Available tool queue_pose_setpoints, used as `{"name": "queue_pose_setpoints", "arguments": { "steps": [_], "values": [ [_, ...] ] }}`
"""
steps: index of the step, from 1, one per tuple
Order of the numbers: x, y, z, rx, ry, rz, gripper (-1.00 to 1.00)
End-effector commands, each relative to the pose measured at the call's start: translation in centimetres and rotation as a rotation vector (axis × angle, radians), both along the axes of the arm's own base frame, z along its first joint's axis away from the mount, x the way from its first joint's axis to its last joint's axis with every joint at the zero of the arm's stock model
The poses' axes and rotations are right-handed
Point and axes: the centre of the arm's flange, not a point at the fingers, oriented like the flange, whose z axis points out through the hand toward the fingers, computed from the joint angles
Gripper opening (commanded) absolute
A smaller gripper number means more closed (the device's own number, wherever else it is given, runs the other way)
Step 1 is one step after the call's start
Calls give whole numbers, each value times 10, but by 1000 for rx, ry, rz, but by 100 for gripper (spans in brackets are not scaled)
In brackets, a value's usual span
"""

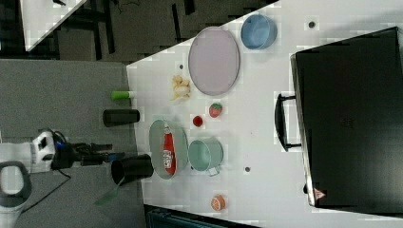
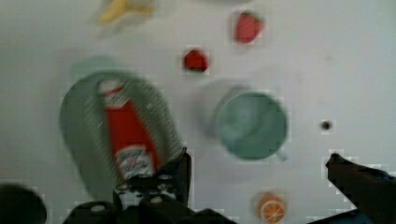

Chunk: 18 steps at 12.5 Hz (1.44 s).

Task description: Pick ketchup from strainer and place it on the table

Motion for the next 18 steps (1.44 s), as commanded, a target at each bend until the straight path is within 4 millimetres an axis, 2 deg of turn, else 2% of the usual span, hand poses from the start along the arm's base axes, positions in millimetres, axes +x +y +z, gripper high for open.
{"name": "queue_pose_setpoints", "arguments": {
  "steps": [1, 4, 6, 8, 12, 18],
  "values": [
    [-18, 47, -19, 17, -4, 67, 100],
    [-39, 93, -61, 66, 2, 157, 100],
    [-46, 109, -93, 110, -24, 154, 100],
    [-52, 114, -128, 124, -60, 114, 100],
    [-63, 109, -202, 116, -81, 116, 100],
    [-63, 114, -285, 194, -7, 93, 100]
  ]
}}
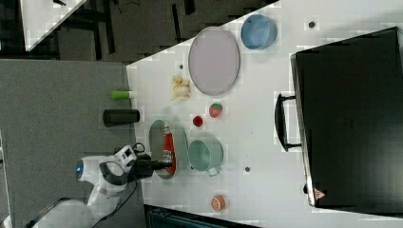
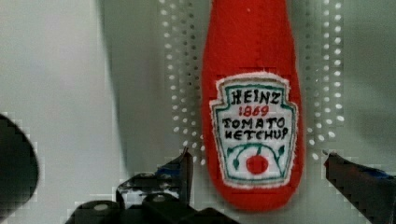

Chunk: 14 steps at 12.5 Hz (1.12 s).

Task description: Pick ketchup from strainer and place it on the table

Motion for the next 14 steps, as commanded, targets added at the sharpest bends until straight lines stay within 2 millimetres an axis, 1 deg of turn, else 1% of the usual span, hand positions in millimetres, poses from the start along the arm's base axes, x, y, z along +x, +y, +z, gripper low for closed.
{"name": "queue_pose_setpoints", "arguments": {
  "steps": [1, 3, 5, 6, 8, 9, 12, 13, 14],
  "values": [
    [20, 2, -2, 22, -46, -55, 100],
    [27, 6, -16, 44, -54, -51, 100],
    [28, 9, -30, 38, -34, -70, 100],
    [27, 10, -35, 33, -27, -74, 91],
    [27, 10, -41, 22, -24, -73, 43],
    [27, 12, -39, 28, -29, -72, 21],
    [25, 12, -35, 11, -29, -63, 19],
    [24, 14, -30, 15, -36, -59, 19],
    [25, 18, -19, 26, -53, -54, 19]
  ]
}}
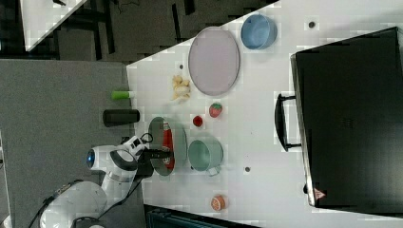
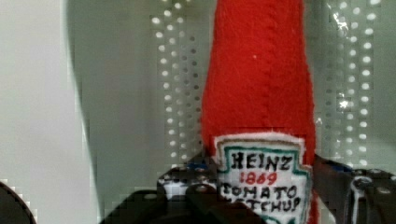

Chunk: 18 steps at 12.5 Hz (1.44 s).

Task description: Pick ketchup from strainer and place it on the table

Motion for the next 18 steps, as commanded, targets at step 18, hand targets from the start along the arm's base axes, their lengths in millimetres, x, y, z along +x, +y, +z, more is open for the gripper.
{"name": "queue_pose_setpoints", "arguments": {
  "steps": [18],
  "values": [
    [165, -146, 291, -69, -5, -324, 19]
  ]
}}
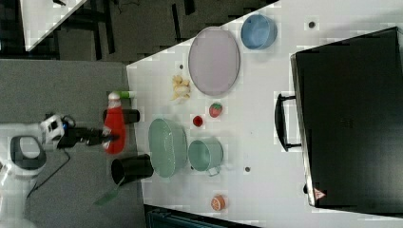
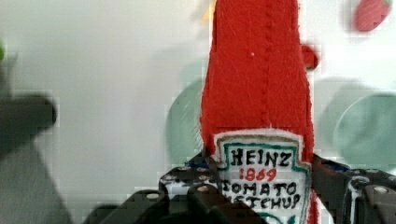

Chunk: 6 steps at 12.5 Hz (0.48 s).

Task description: Pick ketchup from strainer and place it on the table

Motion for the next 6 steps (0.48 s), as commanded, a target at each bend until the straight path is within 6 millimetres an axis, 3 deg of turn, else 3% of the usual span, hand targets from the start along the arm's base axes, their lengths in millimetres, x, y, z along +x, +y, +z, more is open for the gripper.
{"name": "queue_pose_setpoints", "arguments": {
  "steps": [1, 6],
  "values": [
    [61, -118, -2, -16, 3, -64, 19],
    [92, -257, -23, -56, 10, 1, 19]
  ]
}}
